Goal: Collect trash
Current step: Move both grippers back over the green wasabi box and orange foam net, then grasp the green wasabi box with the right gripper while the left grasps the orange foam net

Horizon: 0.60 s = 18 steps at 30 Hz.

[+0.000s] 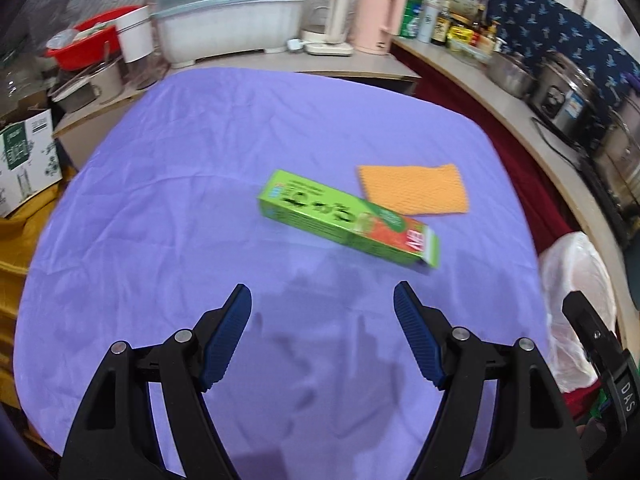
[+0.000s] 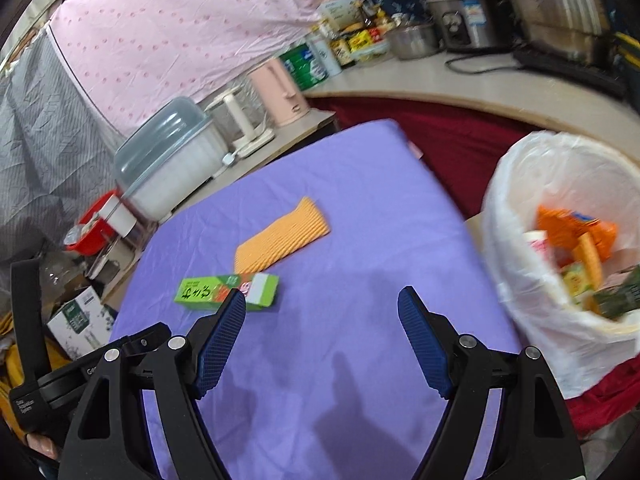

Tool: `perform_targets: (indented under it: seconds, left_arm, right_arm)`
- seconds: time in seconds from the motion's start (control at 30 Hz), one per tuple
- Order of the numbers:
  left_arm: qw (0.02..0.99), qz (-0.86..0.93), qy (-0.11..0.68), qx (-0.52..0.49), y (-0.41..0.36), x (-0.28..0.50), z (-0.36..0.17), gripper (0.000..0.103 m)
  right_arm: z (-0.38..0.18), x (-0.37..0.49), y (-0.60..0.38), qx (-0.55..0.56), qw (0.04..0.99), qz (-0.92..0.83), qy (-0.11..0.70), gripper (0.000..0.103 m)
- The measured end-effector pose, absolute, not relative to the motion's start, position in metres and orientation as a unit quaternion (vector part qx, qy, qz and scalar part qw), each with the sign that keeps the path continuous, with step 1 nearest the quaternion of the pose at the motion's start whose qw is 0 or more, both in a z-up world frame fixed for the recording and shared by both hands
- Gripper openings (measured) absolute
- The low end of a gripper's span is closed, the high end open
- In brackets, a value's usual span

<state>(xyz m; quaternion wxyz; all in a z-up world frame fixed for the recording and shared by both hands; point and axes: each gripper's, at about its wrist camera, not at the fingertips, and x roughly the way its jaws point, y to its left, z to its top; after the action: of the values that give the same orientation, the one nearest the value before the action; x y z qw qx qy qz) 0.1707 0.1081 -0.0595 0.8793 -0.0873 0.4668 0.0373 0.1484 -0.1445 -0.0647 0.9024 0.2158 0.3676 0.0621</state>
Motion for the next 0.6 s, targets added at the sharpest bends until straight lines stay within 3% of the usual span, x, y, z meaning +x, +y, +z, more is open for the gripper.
perform_targets:
  seconds: [0.27,0.6]
  left_arm:
    - [0.875,0.078,0.466,-0.105,0.158,0.214,-0.073,0.07]
    - [0.872,0.051,0.475,-0.107,0.164,0.249,-0.087,0.07]
  right_arm:
    - [-0.108,0.188,-0.113,0.269,0.867,0.109,0.406,0.071]
    - [-0.138,0.23,-0.091,0.31,0.835,0.157,0.427,0.069]
